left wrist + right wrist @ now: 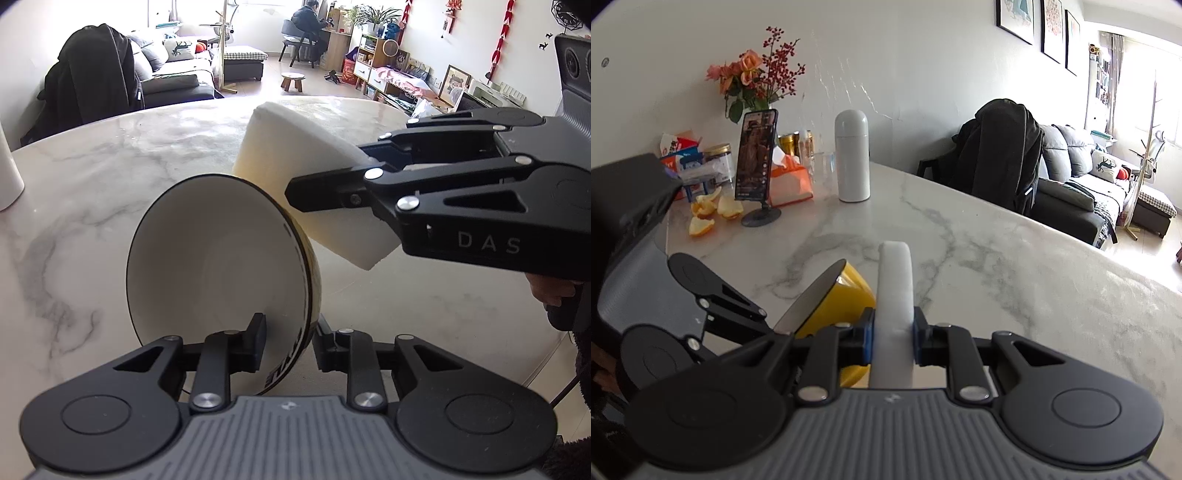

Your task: Clean bowl

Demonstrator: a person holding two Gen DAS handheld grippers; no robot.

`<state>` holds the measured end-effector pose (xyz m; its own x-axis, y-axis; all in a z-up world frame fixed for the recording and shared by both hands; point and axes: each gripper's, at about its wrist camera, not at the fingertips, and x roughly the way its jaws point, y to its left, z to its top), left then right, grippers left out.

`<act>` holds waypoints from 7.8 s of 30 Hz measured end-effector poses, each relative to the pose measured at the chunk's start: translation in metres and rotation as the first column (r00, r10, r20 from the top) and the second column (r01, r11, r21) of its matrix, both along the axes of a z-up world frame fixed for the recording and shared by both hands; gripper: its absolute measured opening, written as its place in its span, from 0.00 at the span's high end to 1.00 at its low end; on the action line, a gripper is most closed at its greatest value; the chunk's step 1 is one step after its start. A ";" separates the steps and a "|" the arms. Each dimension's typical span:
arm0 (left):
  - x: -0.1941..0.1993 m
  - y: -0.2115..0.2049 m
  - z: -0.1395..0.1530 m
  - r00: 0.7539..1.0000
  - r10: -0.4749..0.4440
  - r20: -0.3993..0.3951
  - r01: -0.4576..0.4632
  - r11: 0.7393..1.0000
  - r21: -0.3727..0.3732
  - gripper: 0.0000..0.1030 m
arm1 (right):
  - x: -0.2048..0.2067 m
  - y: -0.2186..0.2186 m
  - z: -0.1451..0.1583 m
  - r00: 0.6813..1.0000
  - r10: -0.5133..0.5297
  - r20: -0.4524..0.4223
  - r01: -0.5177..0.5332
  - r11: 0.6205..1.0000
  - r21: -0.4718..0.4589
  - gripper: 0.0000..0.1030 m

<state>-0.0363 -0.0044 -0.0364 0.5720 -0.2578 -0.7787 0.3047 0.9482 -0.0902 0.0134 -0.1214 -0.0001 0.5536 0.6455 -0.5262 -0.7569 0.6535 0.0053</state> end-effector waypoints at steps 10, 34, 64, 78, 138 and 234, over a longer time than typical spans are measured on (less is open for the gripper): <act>-0.003 -0.003 0.000 1.000 0.003 -0.006 -0.003 1.000 0.011 0.74 | -0.005 0.007 0.014 0.998 0.043 0.048 -0.044 0.999 0.017 0.80; 0.007 -0.011 0.023 0.998 -0.007 0.064 0.007 1.000 0.007 0.89 | -0.002 0.009 0.007 0.997 0.066 0.037 -0.064 0.997 -0.033 0.79; -0.016 -0.013 0.007 0.998 -0.053 0.025 0.053 0.998 0.019 0.86 | 0.001 0.001 -0.002 1.000 0.025 -0.017 -0.025 1.000 -0.015 0.79; -0.008 -0.018 0.006 0.996 -0.086 0.022 0.084 0.994 0.067 0.84 | -0.006 0.001 0.007 0.999 0.044 0.008 -0.044 0.999 -0.006 0.79; 0.018 0.012 0.018 0.978 0.199 0.066 -0.206 0.973 0.108 0.86 | 0.035 -0.032 -0.030 0.984 -0.143 -0.108 0.148 0.988 0.037 0.78; 0.062 -0.042 0.000 0.988 0.144 0.060 -0.155 0.936 0.317 0.65 | 0.043 -0.143 -0.067 0.835 -0.056 -0.548 0.403 0.740 0.538 0.79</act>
